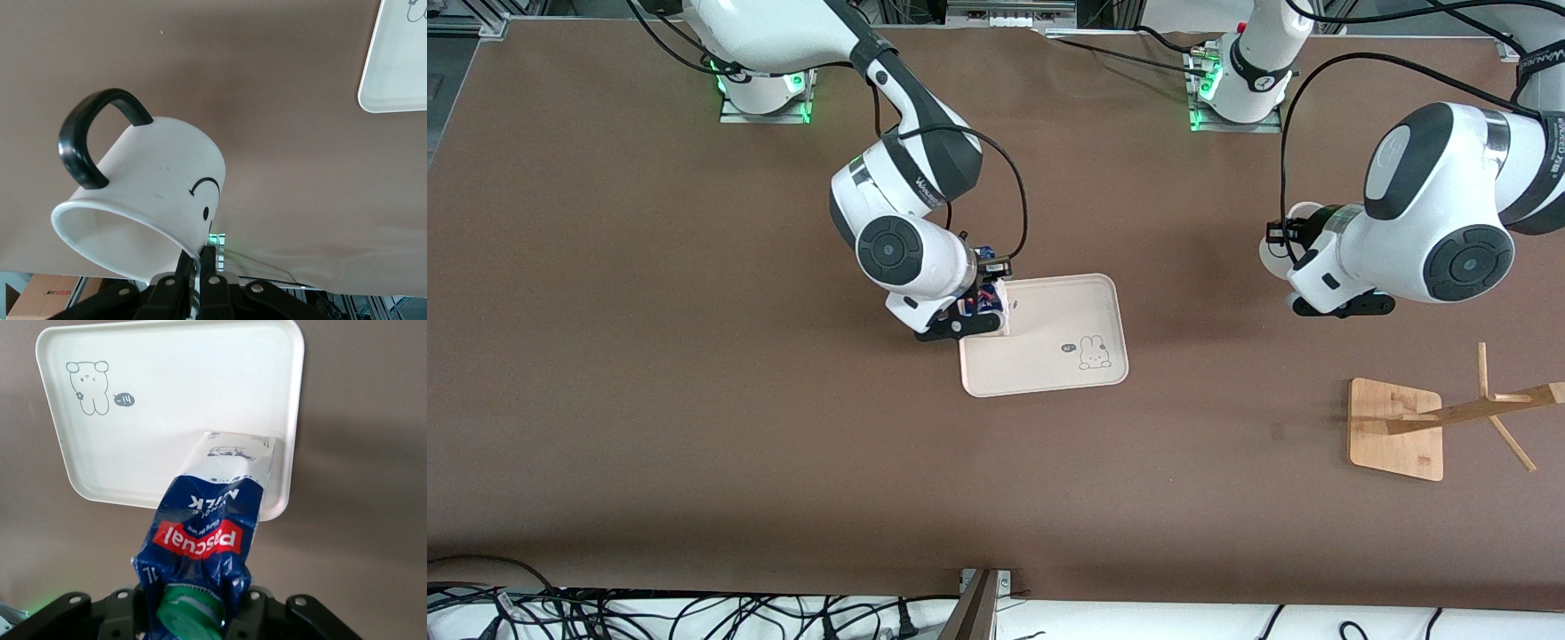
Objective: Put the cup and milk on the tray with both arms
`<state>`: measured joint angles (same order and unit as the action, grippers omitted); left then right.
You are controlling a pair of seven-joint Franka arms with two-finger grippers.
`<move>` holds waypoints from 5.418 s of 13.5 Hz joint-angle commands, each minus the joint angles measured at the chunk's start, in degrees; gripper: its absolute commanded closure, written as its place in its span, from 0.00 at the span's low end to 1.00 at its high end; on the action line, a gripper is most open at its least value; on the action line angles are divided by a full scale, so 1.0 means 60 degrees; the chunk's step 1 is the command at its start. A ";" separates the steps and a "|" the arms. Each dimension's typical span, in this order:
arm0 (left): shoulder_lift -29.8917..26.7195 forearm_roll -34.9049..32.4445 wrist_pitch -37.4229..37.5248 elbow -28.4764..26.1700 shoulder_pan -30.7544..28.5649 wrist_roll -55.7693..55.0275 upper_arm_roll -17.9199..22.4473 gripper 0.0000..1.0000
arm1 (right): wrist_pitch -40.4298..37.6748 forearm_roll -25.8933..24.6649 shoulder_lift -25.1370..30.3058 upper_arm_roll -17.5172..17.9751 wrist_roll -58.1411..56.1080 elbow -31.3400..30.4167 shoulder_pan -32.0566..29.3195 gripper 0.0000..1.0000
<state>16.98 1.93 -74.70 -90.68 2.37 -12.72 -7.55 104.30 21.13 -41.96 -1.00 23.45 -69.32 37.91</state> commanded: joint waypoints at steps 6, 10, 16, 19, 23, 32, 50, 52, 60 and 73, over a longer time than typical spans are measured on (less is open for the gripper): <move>0.0143 0.0308 0.0292 0.0363 0.0044 -0.0121 0.0028 1.00 | 0.0399 -0.0021 -0.0419 -0.0082 -0.0114 0.0288 0.0216 0.00; 0.0143 0.0323 0.0292 0.0363 0.0044 -0.0121 0.0028 1.00 | 0.0283 -0.0006 -0.0288 -0.0315 -0.0114 0.0332 0.0274 0.00; 0.0143 0.0323 0.0292 0.0363 0.0029 -0.0121 0.0028 1.00 | -0.0624 0.0023 0.0926 -0.1238 0.0599 0.0376 0.0465 0.00; 0.0187 0.0323 0.0292 0.0363 0.0029 -0.0121 0.0028 1.00 | -0.1428 -0.0006 0.1717 -0.1720 0.0823 0.0391 0.0333 0.00; 0.0508 0.0877 0.0233 0.0450 0.0044 -0.0413 0.0028 1.00 | -0.3346 -0.0006 0.2042 -0.2774 0.0794 0.1677 0.0318 0.00; 0.3848 0.2269 -0.0393 0.3674 0.1902 -0.3881 0.0028 1.00 | -0.5078 -0.0093 0.2934 -0.3114 -0.0479 0.1739 -0.1524 0.00; 0.5739 0.2198 -0.2550 0.4654 0.3750 -0.4662 0.0175 1.00 | -0.4727 -0.2789 0.4341 -0.1004 -0.4169 0.0113 -0.6477 0.00; 0.5739 0.1922 -0.2536 0.4742 0.3750 -0.4662 0.0190 1.00 | -0.5412 -0.2804 0.4342 -0.1180 -0.4245 0.0214 -0.6508 0.00; 0.5900 0.1568 -0.2785 0.4728 0.3970 -0.4648 0.0190 1.00 | -0.5474 -0.3375 0.4985 -0.0961 -0.4113 -0.0429 -0.6479 0.00; 0.5434 0.1612 -0.2580 0.4743 0.3459 -0.4692 0.0234 0.00 | -0.5005 -0.4020 0.5836 -0.0213 -0.4260 -0.1572 -0.6610 0.00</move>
<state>51.46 12.46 -91.89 -63.38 24.68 -40.61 -5.90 73.73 -2.65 -8.35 -2.90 -1.16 -76.40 -1.01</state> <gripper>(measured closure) 0.295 0.000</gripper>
